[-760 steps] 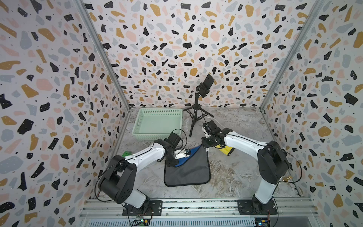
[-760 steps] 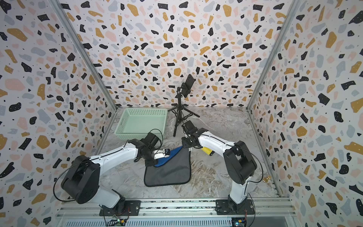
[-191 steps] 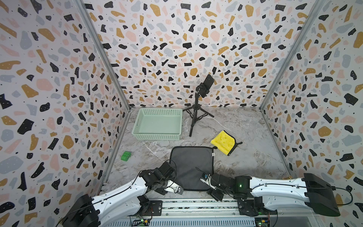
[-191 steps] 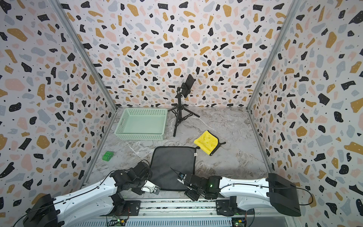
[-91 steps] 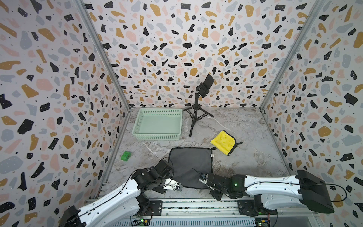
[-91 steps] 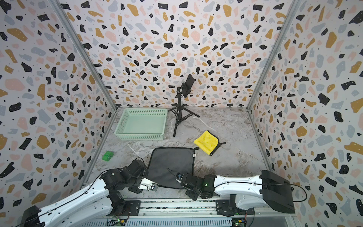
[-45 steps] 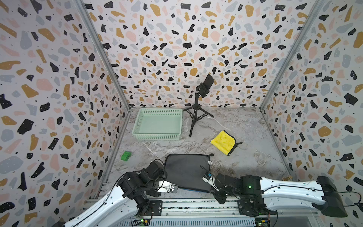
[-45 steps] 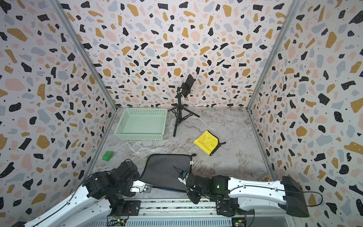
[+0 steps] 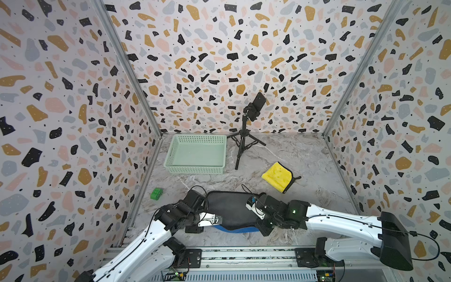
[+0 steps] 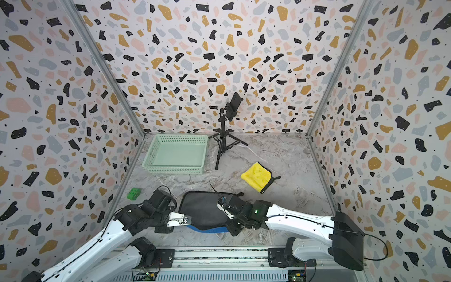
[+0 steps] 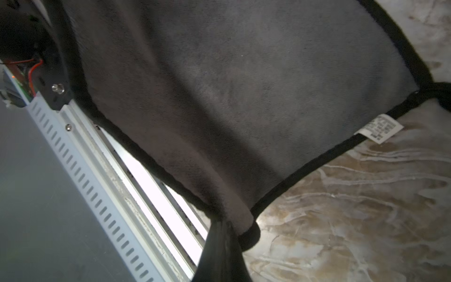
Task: Fold the square dishcloth
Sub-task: Fold the cleaning item at the center of the board.
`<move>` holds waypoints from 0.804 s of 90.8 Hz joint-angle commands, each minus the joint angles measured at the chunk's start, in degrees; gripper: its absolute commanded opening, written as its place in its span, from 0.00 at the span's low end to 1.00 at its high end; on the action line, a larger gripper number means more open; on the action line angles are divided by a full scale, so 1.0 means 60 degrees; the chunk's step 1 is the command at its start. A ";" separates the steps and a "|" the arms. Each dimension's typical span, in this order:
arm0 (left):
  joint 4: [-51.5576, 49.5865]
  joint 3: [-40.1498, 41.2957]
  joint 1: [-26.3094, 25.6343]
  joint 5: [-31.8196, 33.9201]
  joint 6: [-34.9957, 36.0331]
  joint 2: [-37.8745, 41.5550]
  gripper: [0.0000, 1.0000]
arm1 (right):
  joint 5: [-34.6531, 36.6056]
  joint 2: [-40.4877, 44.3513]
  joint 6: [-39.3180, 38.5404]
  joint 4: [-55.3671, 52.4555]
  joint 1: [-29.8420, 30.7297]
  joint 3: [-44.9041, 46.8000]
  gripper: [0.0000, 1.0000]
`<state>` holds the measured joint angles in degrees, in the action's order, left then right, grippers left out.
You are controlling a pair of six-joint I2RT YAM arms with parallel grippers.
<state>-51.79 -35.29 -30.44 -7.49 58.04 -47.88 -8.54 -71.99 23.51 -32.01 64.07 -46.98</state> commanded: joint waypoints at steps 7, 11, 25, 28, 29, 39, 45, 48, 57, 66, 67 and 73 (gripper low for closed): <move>0.1056 -0.0665 0.1073 -0.0880 0.0490 -0.1461 0.00 | -0.0770 -0.0492 -0.0742 -0.0317 -0.0896 -0.0569 0.00; 0.1100 -0.0807 0.1114 -0.0929 0.0458 -0.1751 0.00 | -0.0864 -0.0634 -0.0824 -0.0319 -0.1031 -0.0682 0.00; 0.1497 -0.0978 0.1153 -0.1043 0.0374 -0.2040 0.00 | -0.0960 -0.0991 -0.1052 -0.0317 -0.1358 -0.1134 0.00; 0.1672 -0.0962 0.1179 -0.1002 0.0359 -0.2027 0.00 | -0.0965 -0.1063 -0.1091 -0.0330 -0.1430 -0.1215 0.00; 0.1717 -0.0961 0.1185 -0.0983 0.0352 -0.2034 0.00 | -0.0965 -0.1088 -0.1106 -0.0332 -0.1455 -0.1241 0.00; 0.2138 -0.0973 0.1359 -0.0830 0.0404 -0.2217 0.00 | -0.1002 -0.1366 -0.1266 -0.0333 -0.1720 -0.1427 0.00; 0.2450 -0.0995 0.1490 -0.0723 0.0373 -0.2497 0.00 | -0.1044 -0.1590 -0.1364 -0.0313 -0.1929 -0.1559 0.00; 0.2631 -0.1034 0.1561 -0.0672 0.0309 -0.2687 0.00 | -0.1032 -0.1736 -0.1418 -0.0315 -0.2021 -0.1623 0.00; 0.3106 -0.1199 0.1718 -0.0494 0.0125 -0.3399 0.00 | -0.0826 -0.2137 -0.1539 -0.0308 -0.2233 -0.1878 0.00; 0.3647 -0.1401 0.1877 -0.0239 -0.0137 -0.4150 0.00 | -0.0731 -0.2517 -0.1573 -0.0195 -0.2433 -0.2058 0.00; 0.3708 -0.1437 0.1893 -0.0221 -0.0174 -0.4230 0.00 | -0.0716 -0.2555 -0.1573 -0.0176 -0.2440 -0.2079 0.00; 0.3893 -0.1661 0.1974 -0.0125 -0.0358 -0.4720 0.00 | -0.0668 -0.2791 -0.1573 -0.0085 -0.2561 -0.2174 0.00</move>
<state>-33.41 -42.26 -19.57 -9.72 58.30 -72.97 -13.58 -87.66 15.11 -32.51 49.67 -57.78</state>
